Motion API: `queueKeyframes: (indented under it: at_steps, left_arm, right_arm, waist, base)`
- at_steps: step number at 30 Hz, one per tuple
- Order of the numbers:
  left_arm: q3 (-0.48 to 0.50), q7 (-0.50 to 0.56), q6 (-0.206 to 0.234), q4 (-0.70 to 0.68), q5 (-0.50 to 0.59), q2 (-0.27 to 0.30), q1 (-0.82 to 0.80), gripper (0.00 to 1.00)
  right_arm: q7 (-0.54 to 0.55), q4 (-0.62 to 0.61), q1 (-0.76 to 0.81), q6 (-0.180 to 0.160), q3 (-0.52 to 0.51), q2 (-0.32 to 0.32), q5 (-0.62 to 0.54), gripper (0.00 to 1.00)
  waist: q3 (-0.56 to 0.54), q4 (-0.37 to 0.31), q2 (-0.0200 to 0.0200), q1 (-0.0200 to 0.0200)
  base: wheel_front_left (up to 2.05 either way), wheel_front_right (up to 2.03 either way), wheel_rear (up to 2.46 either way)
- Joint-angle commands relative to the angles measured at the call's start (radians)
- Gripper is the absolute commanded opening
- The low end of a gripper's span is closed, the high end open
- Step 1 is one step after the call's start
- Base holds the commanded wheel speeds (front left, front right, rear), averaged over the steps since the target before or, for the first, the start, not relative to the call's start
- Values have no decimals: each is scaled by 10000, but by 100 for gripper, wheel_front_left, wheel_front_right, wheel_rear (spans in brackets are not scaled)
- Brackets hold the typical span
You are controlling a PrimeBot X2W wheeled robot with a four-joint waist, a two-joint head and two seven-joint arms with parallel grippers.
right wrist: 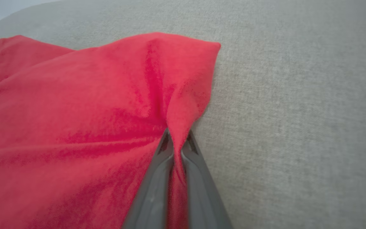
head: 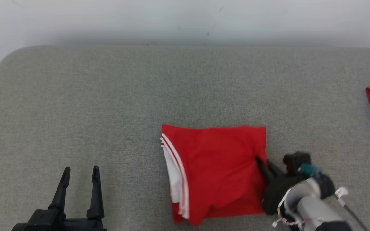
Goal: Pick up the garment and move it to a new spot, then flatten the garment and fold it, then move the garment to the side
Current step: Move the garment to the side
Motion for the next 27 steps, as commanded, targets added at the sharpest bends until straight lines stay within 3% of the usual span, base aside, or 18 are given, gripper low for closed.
queueKeyframes:
  at_steps: [1,6,19,27]
  left_arm:
    - [-60,2,2,-42,-60,-2,-219,100]
    - [-311,2,-12,-108,-71,1,-577,100]
    - [-343,2,-144,-617,320,42,-1872,100]
    - [-330,2,-332,-775,563,188,-2201,100]
  right_arm:
    - [62,59,-316,-53,44,-442,103,0]
    - [422,-321,-1277,-51,578,-1456,257,0]
    - [1705,-3010,-3823,-44,1725,-5488,889,0]
    - [2376,-3920,-4708,-44,1764,-6872,1173,0]
  waist:
    - [200,-80,0,0]
    - [768,-203,0,0]
    - [3244,-1543,0,0]
    - [3848,-2356,0,0]
  base:
    - [0,0,0]
    - [0,0,0]
    - [0,0,0]
    - [0,0,0]
